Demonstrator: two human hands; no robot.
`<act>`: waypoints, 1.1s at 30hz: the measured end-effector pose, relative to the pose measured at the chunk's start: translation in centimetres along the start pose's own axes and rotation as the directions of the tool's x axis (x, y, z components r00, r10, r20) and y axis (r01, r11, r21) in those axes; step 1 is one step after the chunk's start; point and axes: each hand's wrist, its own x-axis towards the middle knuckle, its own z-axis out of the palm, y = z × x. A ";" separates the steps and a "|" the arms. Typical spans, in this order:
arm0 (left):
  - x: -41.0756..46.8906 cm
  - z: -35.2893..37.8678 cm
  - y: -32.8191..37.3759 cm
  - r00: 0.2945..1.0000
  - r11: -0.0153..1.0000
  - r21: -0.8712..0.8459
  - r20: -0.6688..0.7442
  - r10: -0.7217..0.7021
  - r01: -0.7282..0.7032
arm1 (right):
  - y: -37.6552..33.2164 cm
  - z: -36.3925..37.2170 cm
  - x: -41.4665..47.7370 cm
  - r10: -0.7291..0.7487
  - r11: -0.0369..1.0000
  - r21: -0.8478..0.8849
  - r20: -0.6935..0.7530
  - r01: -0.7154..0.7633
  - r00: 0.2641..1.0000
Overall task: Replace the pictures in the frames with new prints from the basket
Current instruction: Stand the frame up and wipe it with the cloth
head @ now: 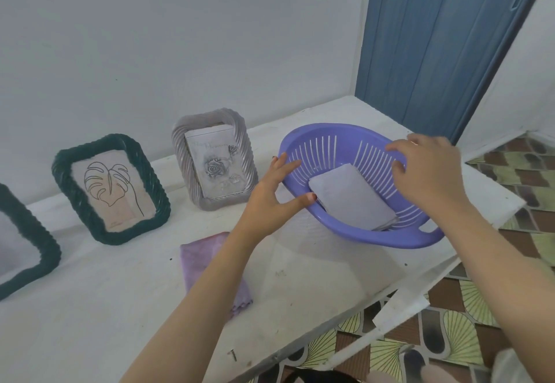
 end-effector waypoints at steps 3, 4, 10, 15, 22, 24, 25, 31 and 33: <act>0.3 -0.1 -0.2 1.000 1.000 0.006 0.019 0.002 -0.002 | 0.4 -0.1 -0.4 0.121 0.981 0.149 0.023 -0.123 0.992; 0.5 -0.1 -0.3 1.000 1.000 0.003 0.024 -0.002 0.001 | 0.4 -0.2 -0.4 0.159 0.963 0.215 0.035 -0.162 0.987; 1.5 -0.2 -0.3 0.999 0.999 0.019 0.043 -0.032 0.031 | 0.0 -0.6 0.0 0.232 0.931 0.280 0.043 -0.234 0.972; 0.2 -0.9 -0.6 1.000 0.999 -0.046 -0.004 -0.029 0.029 | -0.3 0.0 0.1 0.124 0.983 0.136 -0.018 -0.121 0.992; -6.4 -6.1 -2.6 0.939 0.990 -0.020 -0.313 -0.141 0.142 | -11.0 0.3 -5.7 -0.197 0.782 0.537 -0.268 0.316 0.943; -9.0 -7.3 -3.6 0.893 0.970 -0.021 -0.387 -0.230 0.241 | -13.9 1.8 -8.3 -0.333 0.705 0.607 -0.173 0.366 0.927; -10.3 -7.7 -4.2 0.873 0.959 -0.003 -0.414 -0.258 0.282 | -15.0 2.7 -9.5 -0.380 0.684 0.653 -0.062 0.325 0.923; -16.4 -8.8 -7.1 0.874 0.848 0.311 -0.378 -0.304 0.429 | -19.2 6.2 -14.3 -0.485 0.803 0.525 0.300 0.282 0.821; -18.3 -9.2 -8.1 0.893 0.719 0.538 -0.344 -0.289 0.440 | -20.6 6.5 -15.4 -0.497 0.835 0.427 0.311 0.348 0.810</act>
